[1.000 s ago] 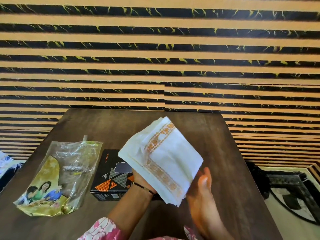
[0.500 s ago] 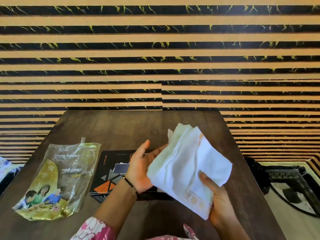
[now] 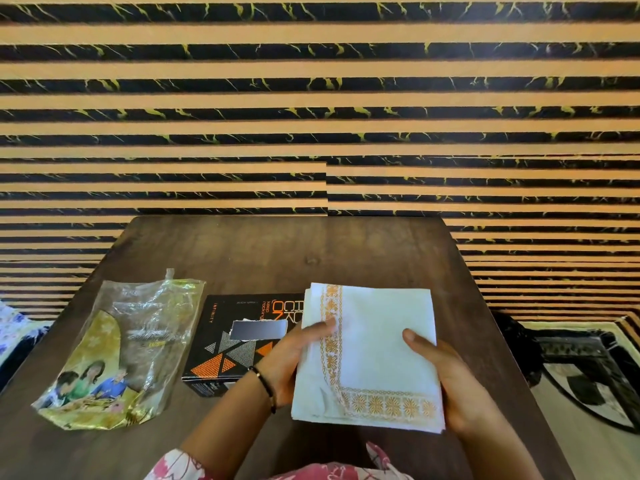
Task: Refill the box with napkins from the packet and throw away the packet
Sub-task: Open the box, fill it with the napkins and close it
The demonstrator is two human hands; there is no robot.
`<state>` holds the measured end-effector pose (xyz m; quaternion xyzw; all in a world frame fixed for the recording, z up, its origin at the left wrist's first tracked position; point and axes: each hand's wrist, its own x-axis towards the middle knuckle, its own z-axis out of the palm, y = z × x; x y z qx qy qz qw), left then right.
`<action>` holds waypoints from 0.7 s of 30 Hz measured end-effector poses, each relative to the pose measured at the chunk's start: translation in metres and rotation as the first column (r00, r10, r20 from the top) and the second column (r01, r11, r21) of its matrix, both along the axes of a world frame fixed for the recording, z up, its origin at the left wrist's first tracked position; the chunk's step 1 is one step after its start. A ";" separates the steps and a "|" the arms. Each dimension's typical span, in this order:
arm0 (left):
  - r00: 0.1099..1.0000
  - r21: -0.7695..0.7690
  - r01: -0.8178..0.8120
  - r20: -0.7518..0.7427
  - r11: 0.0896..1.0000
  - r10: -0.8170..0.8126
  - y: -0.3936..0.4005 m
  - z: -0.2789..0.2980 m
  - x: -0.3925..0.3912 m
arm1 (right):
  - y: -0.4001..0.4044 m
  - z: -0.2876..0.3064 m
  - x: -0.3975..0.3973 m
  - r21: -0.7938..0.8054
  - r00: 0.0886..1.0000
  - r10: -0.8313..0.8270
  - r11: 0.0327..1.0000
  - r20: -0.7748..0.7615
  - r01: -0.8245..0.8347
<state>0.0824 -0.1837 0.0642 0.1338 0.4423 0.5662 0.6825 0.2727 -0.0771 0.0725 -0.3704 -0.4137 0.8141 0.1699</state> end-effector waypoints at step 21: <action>0.760 -0.052 0.093 -0.641 0.994 -0.105 0.009 0.022 -0.009 | 0.031 -0.024 0.020 -0.123 0.993 0.102 0.986 -0.062 -0.109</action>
